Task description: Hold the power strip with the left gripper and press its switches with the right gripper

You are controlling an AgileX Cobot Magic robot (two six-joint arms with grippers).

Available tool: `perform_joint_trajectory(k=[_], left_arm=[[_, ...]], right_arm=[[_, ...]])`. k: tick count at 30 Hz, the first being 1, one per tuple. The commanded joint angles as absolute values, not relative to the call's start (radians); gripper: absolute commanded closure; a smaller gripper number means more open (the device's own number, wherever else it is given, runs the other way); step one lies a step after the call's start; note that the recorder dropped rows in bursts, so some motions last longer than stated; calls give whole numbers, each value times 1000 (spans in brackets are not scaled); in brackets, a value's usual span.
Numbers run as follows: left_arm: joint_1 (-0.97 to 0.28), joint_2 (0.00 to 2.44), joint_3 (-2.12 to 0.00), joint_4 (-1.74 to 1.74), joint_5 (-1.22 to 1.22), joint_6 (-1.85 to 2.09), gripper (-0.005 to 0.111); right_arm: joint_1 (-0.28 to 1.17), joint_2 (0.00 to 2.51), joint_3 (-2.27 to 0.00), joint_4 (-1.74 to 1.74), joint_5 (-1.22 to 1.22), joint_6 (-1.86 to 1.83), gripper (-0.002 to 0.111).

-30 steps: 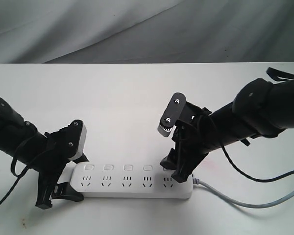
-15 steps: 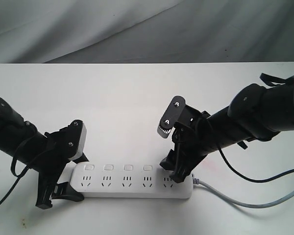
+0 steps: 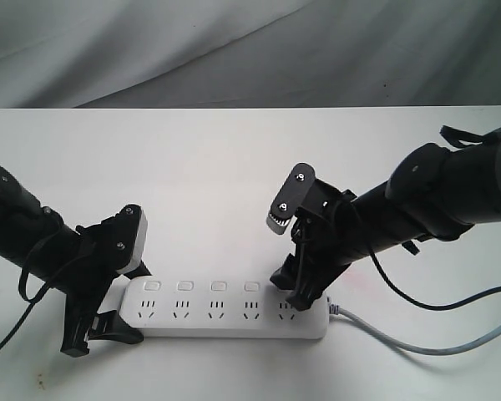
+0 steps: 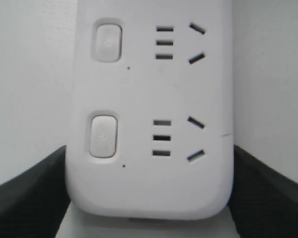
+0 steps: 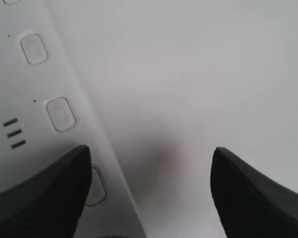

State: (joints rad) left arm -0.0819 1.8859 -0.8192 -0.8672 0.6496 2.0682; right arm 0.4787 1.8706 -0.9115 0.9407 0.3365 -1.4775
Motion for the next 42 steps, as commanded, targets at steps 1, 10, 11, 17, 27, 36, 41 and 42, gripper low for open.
perform_joint_trajectory(k=[1,10,11,17,27,36,41,42], left_arm=[[-85,1895,-817,-858,606,2079,43],[-85,1895,-817,-858,606,2076,43],[-85,1895,-817,-858,606,2076,43],[-85,1895,-817,-858,606,2076,43],[-85,1895,-817,-858,606,2078,43],[-85,1895,-817,-858,606,2073,43],[-85,1895,-817,-858,606,2073,43],[-85,1895,-817,-858,606,2073,43]], right_arm=[[474,1904,-905,904,328,-1487,45],[455,1904,-905,892,349,-1485,45],[455,1904,-905,889,351,-1485,45],[448,1904,-896,873,351,-1483,45],[448,1904,-863,878,326,-1488,45],[458,1904,-891,891,324,-1486,45],[478,1902,-964,891,367,-1478,45],[478,1899,-967,891,373,-1476,45]])
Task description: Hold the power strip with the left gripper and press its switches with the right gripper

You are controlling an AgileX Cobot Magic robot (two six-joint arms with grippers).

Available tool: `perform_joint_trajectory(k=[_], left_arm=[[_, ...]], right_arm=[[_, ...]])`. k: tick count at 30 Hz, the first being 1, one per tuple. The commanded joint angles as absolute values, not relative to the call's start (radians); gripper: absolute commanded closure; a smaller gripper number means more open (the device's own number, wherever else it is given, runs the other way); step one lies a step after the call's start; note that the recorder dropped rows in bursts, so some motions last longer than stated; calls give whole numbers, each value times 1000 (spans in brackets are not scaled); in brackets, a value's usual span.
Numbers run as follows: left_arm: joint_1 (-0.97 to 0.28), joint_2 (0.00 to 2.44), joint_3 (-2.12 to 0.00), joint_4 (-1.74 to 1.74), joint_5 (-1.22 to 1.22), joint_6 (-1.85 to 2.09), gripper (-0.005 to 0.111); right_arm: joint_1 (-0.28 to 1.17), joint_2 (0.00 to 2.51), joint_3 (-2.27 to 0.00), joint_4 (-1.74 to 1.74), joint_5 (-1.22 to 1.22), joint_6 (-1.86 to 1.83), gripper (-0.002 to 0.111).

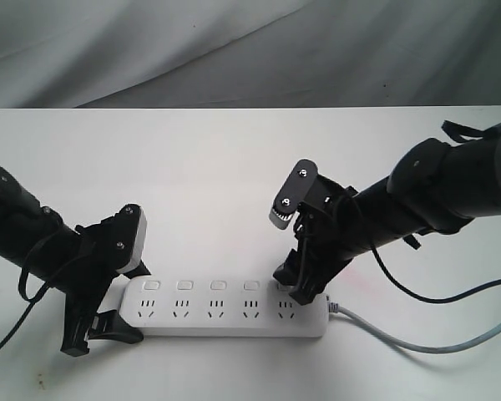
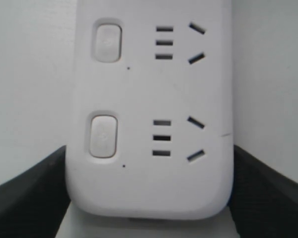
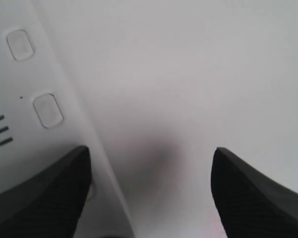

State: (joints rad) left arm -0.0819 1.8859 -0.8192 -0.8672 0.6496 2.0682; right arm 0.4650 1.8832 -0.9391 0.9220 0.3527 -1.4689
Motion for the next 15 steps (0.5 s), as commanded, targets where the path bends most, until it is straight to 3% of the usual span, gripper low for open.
perform_joint_trajectory(k=[1,15], left_arm=[[-85,1895,-817,-858,606,2073,43],[-85,1895,-817,-858,606,2075,43]], right_arm=[[480,1890,-967,891,380,-1476,45],[489,1781,-965,893,399,-1474,45]])
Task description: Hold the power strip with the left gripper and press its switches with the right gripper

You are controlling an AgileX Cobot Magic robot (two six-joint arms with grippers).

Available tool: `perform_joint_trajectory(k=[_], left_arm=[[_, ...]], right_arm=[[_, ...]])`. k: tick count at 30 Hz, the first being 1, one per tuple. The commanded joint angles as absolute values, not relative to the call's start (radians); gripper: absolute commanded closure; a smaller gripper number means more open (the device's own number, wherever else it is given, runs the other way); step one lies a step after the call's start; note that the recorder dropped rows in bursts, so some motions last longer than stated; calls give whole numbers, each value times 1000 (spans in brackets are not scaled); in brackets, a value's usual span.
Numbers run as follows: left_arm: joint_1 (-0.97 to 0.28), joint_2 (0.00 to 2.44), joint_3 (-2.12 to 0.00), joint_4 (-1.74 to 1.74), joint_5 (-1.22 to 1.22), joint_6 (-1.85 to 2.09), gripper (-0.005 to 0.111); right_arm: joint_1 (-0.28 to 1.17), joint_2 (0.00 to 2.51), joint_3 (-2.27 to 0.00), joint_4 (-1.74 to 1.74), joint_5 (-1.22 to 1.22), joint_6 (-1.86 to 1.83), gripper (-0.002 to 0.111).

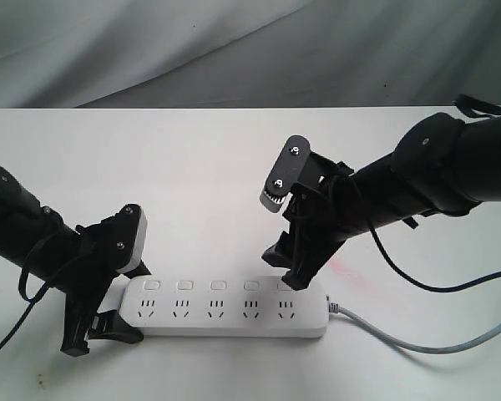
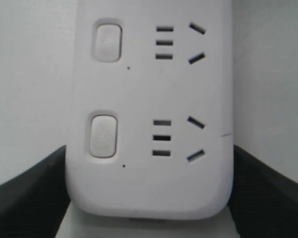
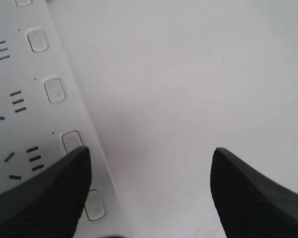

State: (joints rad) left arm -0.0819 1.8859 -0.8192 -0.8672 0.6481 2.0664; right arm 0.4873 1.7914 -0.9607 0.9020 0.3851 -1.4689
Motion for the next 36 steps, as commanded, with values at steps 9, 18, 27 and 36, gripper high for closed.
perform_joint_trajectory(k=[9,18,27,36], left_arm=[[-85,1895,-817,-858,606,2074,43],[-85,1895,-817,-858,606,2078,43],[-85,1895,-817,-858,606,2074,43],[-85,1895,-817,-858,606,2074,43]], right_arm=[[490,1737,-963,899,466,-1457,45],[490,1405,-937,769,589,-1272,45],[490,928,-717,657,661,-951,45],[490,537,-599,488,789,-707,45]])
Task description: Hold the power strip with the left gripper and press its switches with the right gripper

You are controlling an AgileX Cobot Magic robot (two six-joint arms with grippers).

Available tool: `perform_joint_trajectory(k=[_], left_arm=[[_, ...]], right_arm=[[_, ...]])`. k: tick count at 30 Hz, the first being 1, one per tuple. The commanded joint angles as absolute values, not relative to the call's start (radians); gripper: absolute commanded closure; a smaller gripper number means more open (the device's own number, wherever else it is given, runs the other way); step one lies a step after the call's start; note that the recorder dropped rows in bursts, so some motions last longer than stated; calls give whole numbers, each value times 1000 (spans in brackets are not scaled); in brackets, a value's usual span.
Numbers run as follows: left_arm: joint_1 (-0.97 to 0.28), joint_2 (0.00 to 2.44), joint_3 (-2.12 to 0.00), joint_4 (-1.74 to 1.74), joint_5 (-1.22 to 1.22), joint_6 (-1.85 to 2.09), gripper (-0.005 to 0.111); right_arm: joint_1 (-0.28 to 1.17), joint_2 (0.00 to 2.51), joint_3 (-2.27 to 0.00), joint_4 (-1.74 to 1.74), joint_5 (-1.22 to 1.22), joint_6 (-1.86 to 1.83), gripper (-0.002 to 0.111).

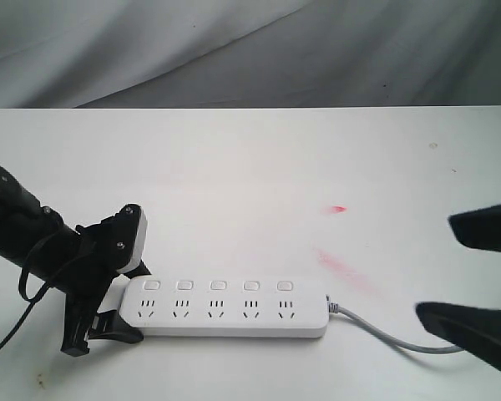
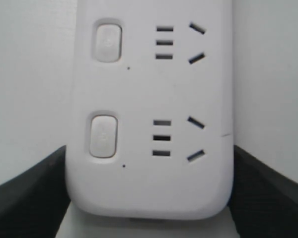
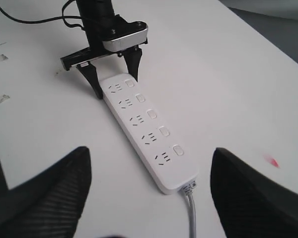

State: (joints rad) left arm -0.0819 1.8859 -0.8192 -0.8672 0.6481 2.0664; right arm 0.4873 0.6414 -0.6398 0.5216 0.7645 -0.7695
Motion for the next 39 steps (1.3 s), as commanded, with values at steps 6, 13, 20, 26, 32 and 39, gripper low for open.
perform_joint_trajectory(k=[6,13,20,26,32,39], left_arm=[[-85,1895,-817,-858,606,2078,43],[-85,1895,-817,-858,606,2078,43],[-85,1895,-817,-858,606,2074,43],[-85,1895,-817,-858,606,2074,43],[-85,1895,-817,-858,606,2077,43],[-85,1895,-817,-858,606,2077,43]], right_arm=[[490,459,-572,482,791,-698,45],[490,459,-572,482,783,-698,45],[490,459,-572,482,783,-698,51],[490,459,-572,482,779,-698,93],[490,459,-572,505,745,-660,108],[490,459,-572,467,723,-656,108]])
